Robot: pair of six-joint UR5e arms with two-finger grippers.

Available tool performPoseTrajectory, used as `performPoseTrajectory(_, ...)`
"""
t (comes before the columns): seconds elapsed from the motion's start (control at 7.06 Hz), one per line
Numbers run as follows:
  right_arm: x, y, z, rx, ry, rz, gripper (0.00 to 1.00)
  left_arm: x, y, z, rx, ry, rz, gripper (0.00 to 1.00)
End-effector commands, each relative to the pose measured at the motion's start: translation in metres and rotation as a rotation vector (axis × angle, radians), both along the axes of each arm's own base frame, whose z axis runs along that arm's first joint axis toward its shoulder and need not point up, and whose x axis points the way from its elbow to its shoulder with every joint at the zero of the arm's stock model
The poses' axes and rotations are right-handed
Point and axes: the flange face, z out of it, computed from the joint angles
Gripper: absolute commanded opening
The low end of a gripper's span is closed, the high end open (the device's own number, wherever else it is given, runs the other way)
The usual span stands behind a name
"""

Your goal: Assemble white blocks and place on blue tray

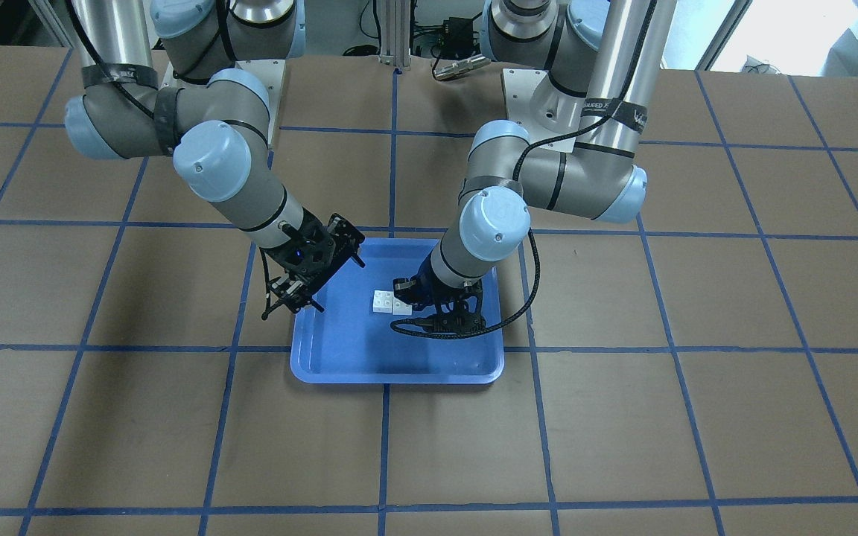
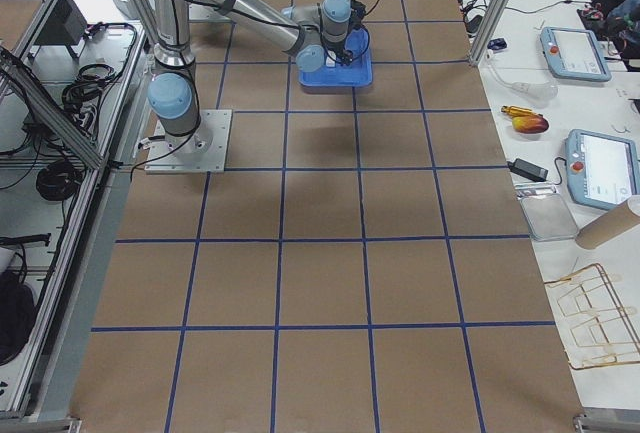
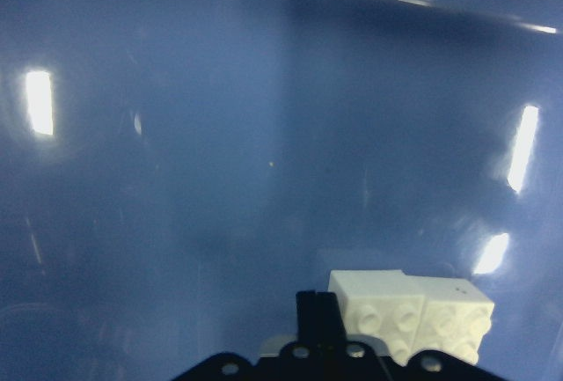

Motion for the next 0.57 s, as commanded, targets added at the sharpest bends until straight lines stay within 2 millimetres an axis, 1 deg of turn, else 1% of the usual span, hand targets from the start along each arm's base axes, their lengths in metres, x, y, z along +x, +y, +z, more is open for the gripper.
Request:
performPoseTrajectory(0.0, -0.022, -0.03, 0.053, 0.115, 0.055, -0.265, 1.0, -0.001, 0.0, 0.001, 0.0, 0.001, 0.009, 0.01)
performPoseTrajectory(0.14, -0.029, -0.045, 0.082, 0.17, 0.101, -0.351, 1.0, -0.002, 0.0, 0.001, 0.001, 0.001, 0.009, 0.01)
performPoseTrajectory(0.28, -0.048, -0.062, 0.116, 0.206, 0.141, -0.469, 1.0, -0.002, 0.0, 0.001, 0.001, 0.001, 0.009, 0.01)
performPoseTrajectory(0.42, -0.074, -0.07, 0.136, 0.263, 0.171, -0.521, 1.0, -0.002, -0.001, 0.002, -0.005, 0.001, 0.009, 0.01)
